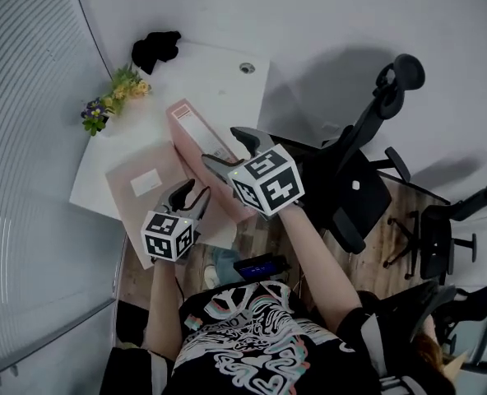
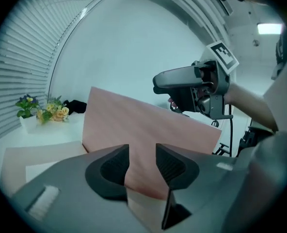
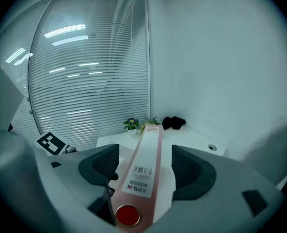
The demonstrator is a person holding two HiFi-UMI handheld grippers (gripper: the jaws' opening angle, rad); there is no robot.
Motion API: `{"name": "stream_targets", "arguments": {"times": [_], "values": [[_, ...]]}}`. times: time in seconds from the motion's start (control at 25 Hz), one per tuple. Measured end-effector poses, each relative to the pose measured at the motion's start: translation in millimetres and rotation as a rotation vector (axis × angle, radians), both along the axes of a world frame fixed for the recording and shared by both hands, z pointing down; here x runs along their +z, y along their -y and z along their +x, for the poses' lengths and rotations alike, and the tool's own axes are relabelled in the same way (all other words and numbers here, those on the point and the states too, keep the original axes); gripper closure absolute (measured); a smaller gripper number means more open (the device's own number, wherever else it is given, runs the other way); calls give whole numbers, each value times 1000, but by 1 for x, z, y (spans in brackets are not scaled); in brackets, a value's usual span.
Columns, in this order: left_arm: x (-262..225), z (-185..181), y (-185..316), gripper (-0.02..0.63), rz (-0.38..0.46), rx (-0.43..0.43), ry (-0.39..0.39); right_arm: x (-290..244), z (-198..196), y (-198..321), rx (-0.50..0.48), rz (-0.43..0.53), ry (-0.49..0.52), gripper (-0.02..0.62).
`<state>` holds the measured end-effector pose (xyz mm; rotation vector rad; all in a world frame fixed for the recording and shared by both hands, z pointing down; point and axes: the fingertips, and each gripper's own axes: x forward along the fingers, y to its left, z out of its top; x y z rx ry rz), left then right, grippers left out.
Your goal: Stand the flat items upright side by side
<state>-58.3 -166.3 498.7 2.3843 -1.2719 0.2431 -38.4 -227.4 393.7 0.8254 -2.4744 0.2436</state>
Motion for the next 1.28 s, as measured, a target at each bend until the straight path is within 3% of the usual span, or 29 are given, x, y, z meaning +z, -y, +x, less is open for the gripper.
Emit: {"name": "stream_targets", "arguments": {"times": [0.28,0.72,0.84,1.04,1.28], "values": [[5,-10,16,433,-26,-43,-96,26,-38,34,-76,-121,-66,232],[16,-7,20,434,-52,-24,-102,52,-57,59,-85,-196,-212,212],[17,-3,20,434,-54,-20,-99,59,-55,59,-70,-243,-241,259],[20,-1,22,434,-61,-15,-95,66,-61,58,-69,-302,-222,259],[23,-3,21,434,-71,-21,-99,65,-62,60,-47,-308,-192,275]]}}
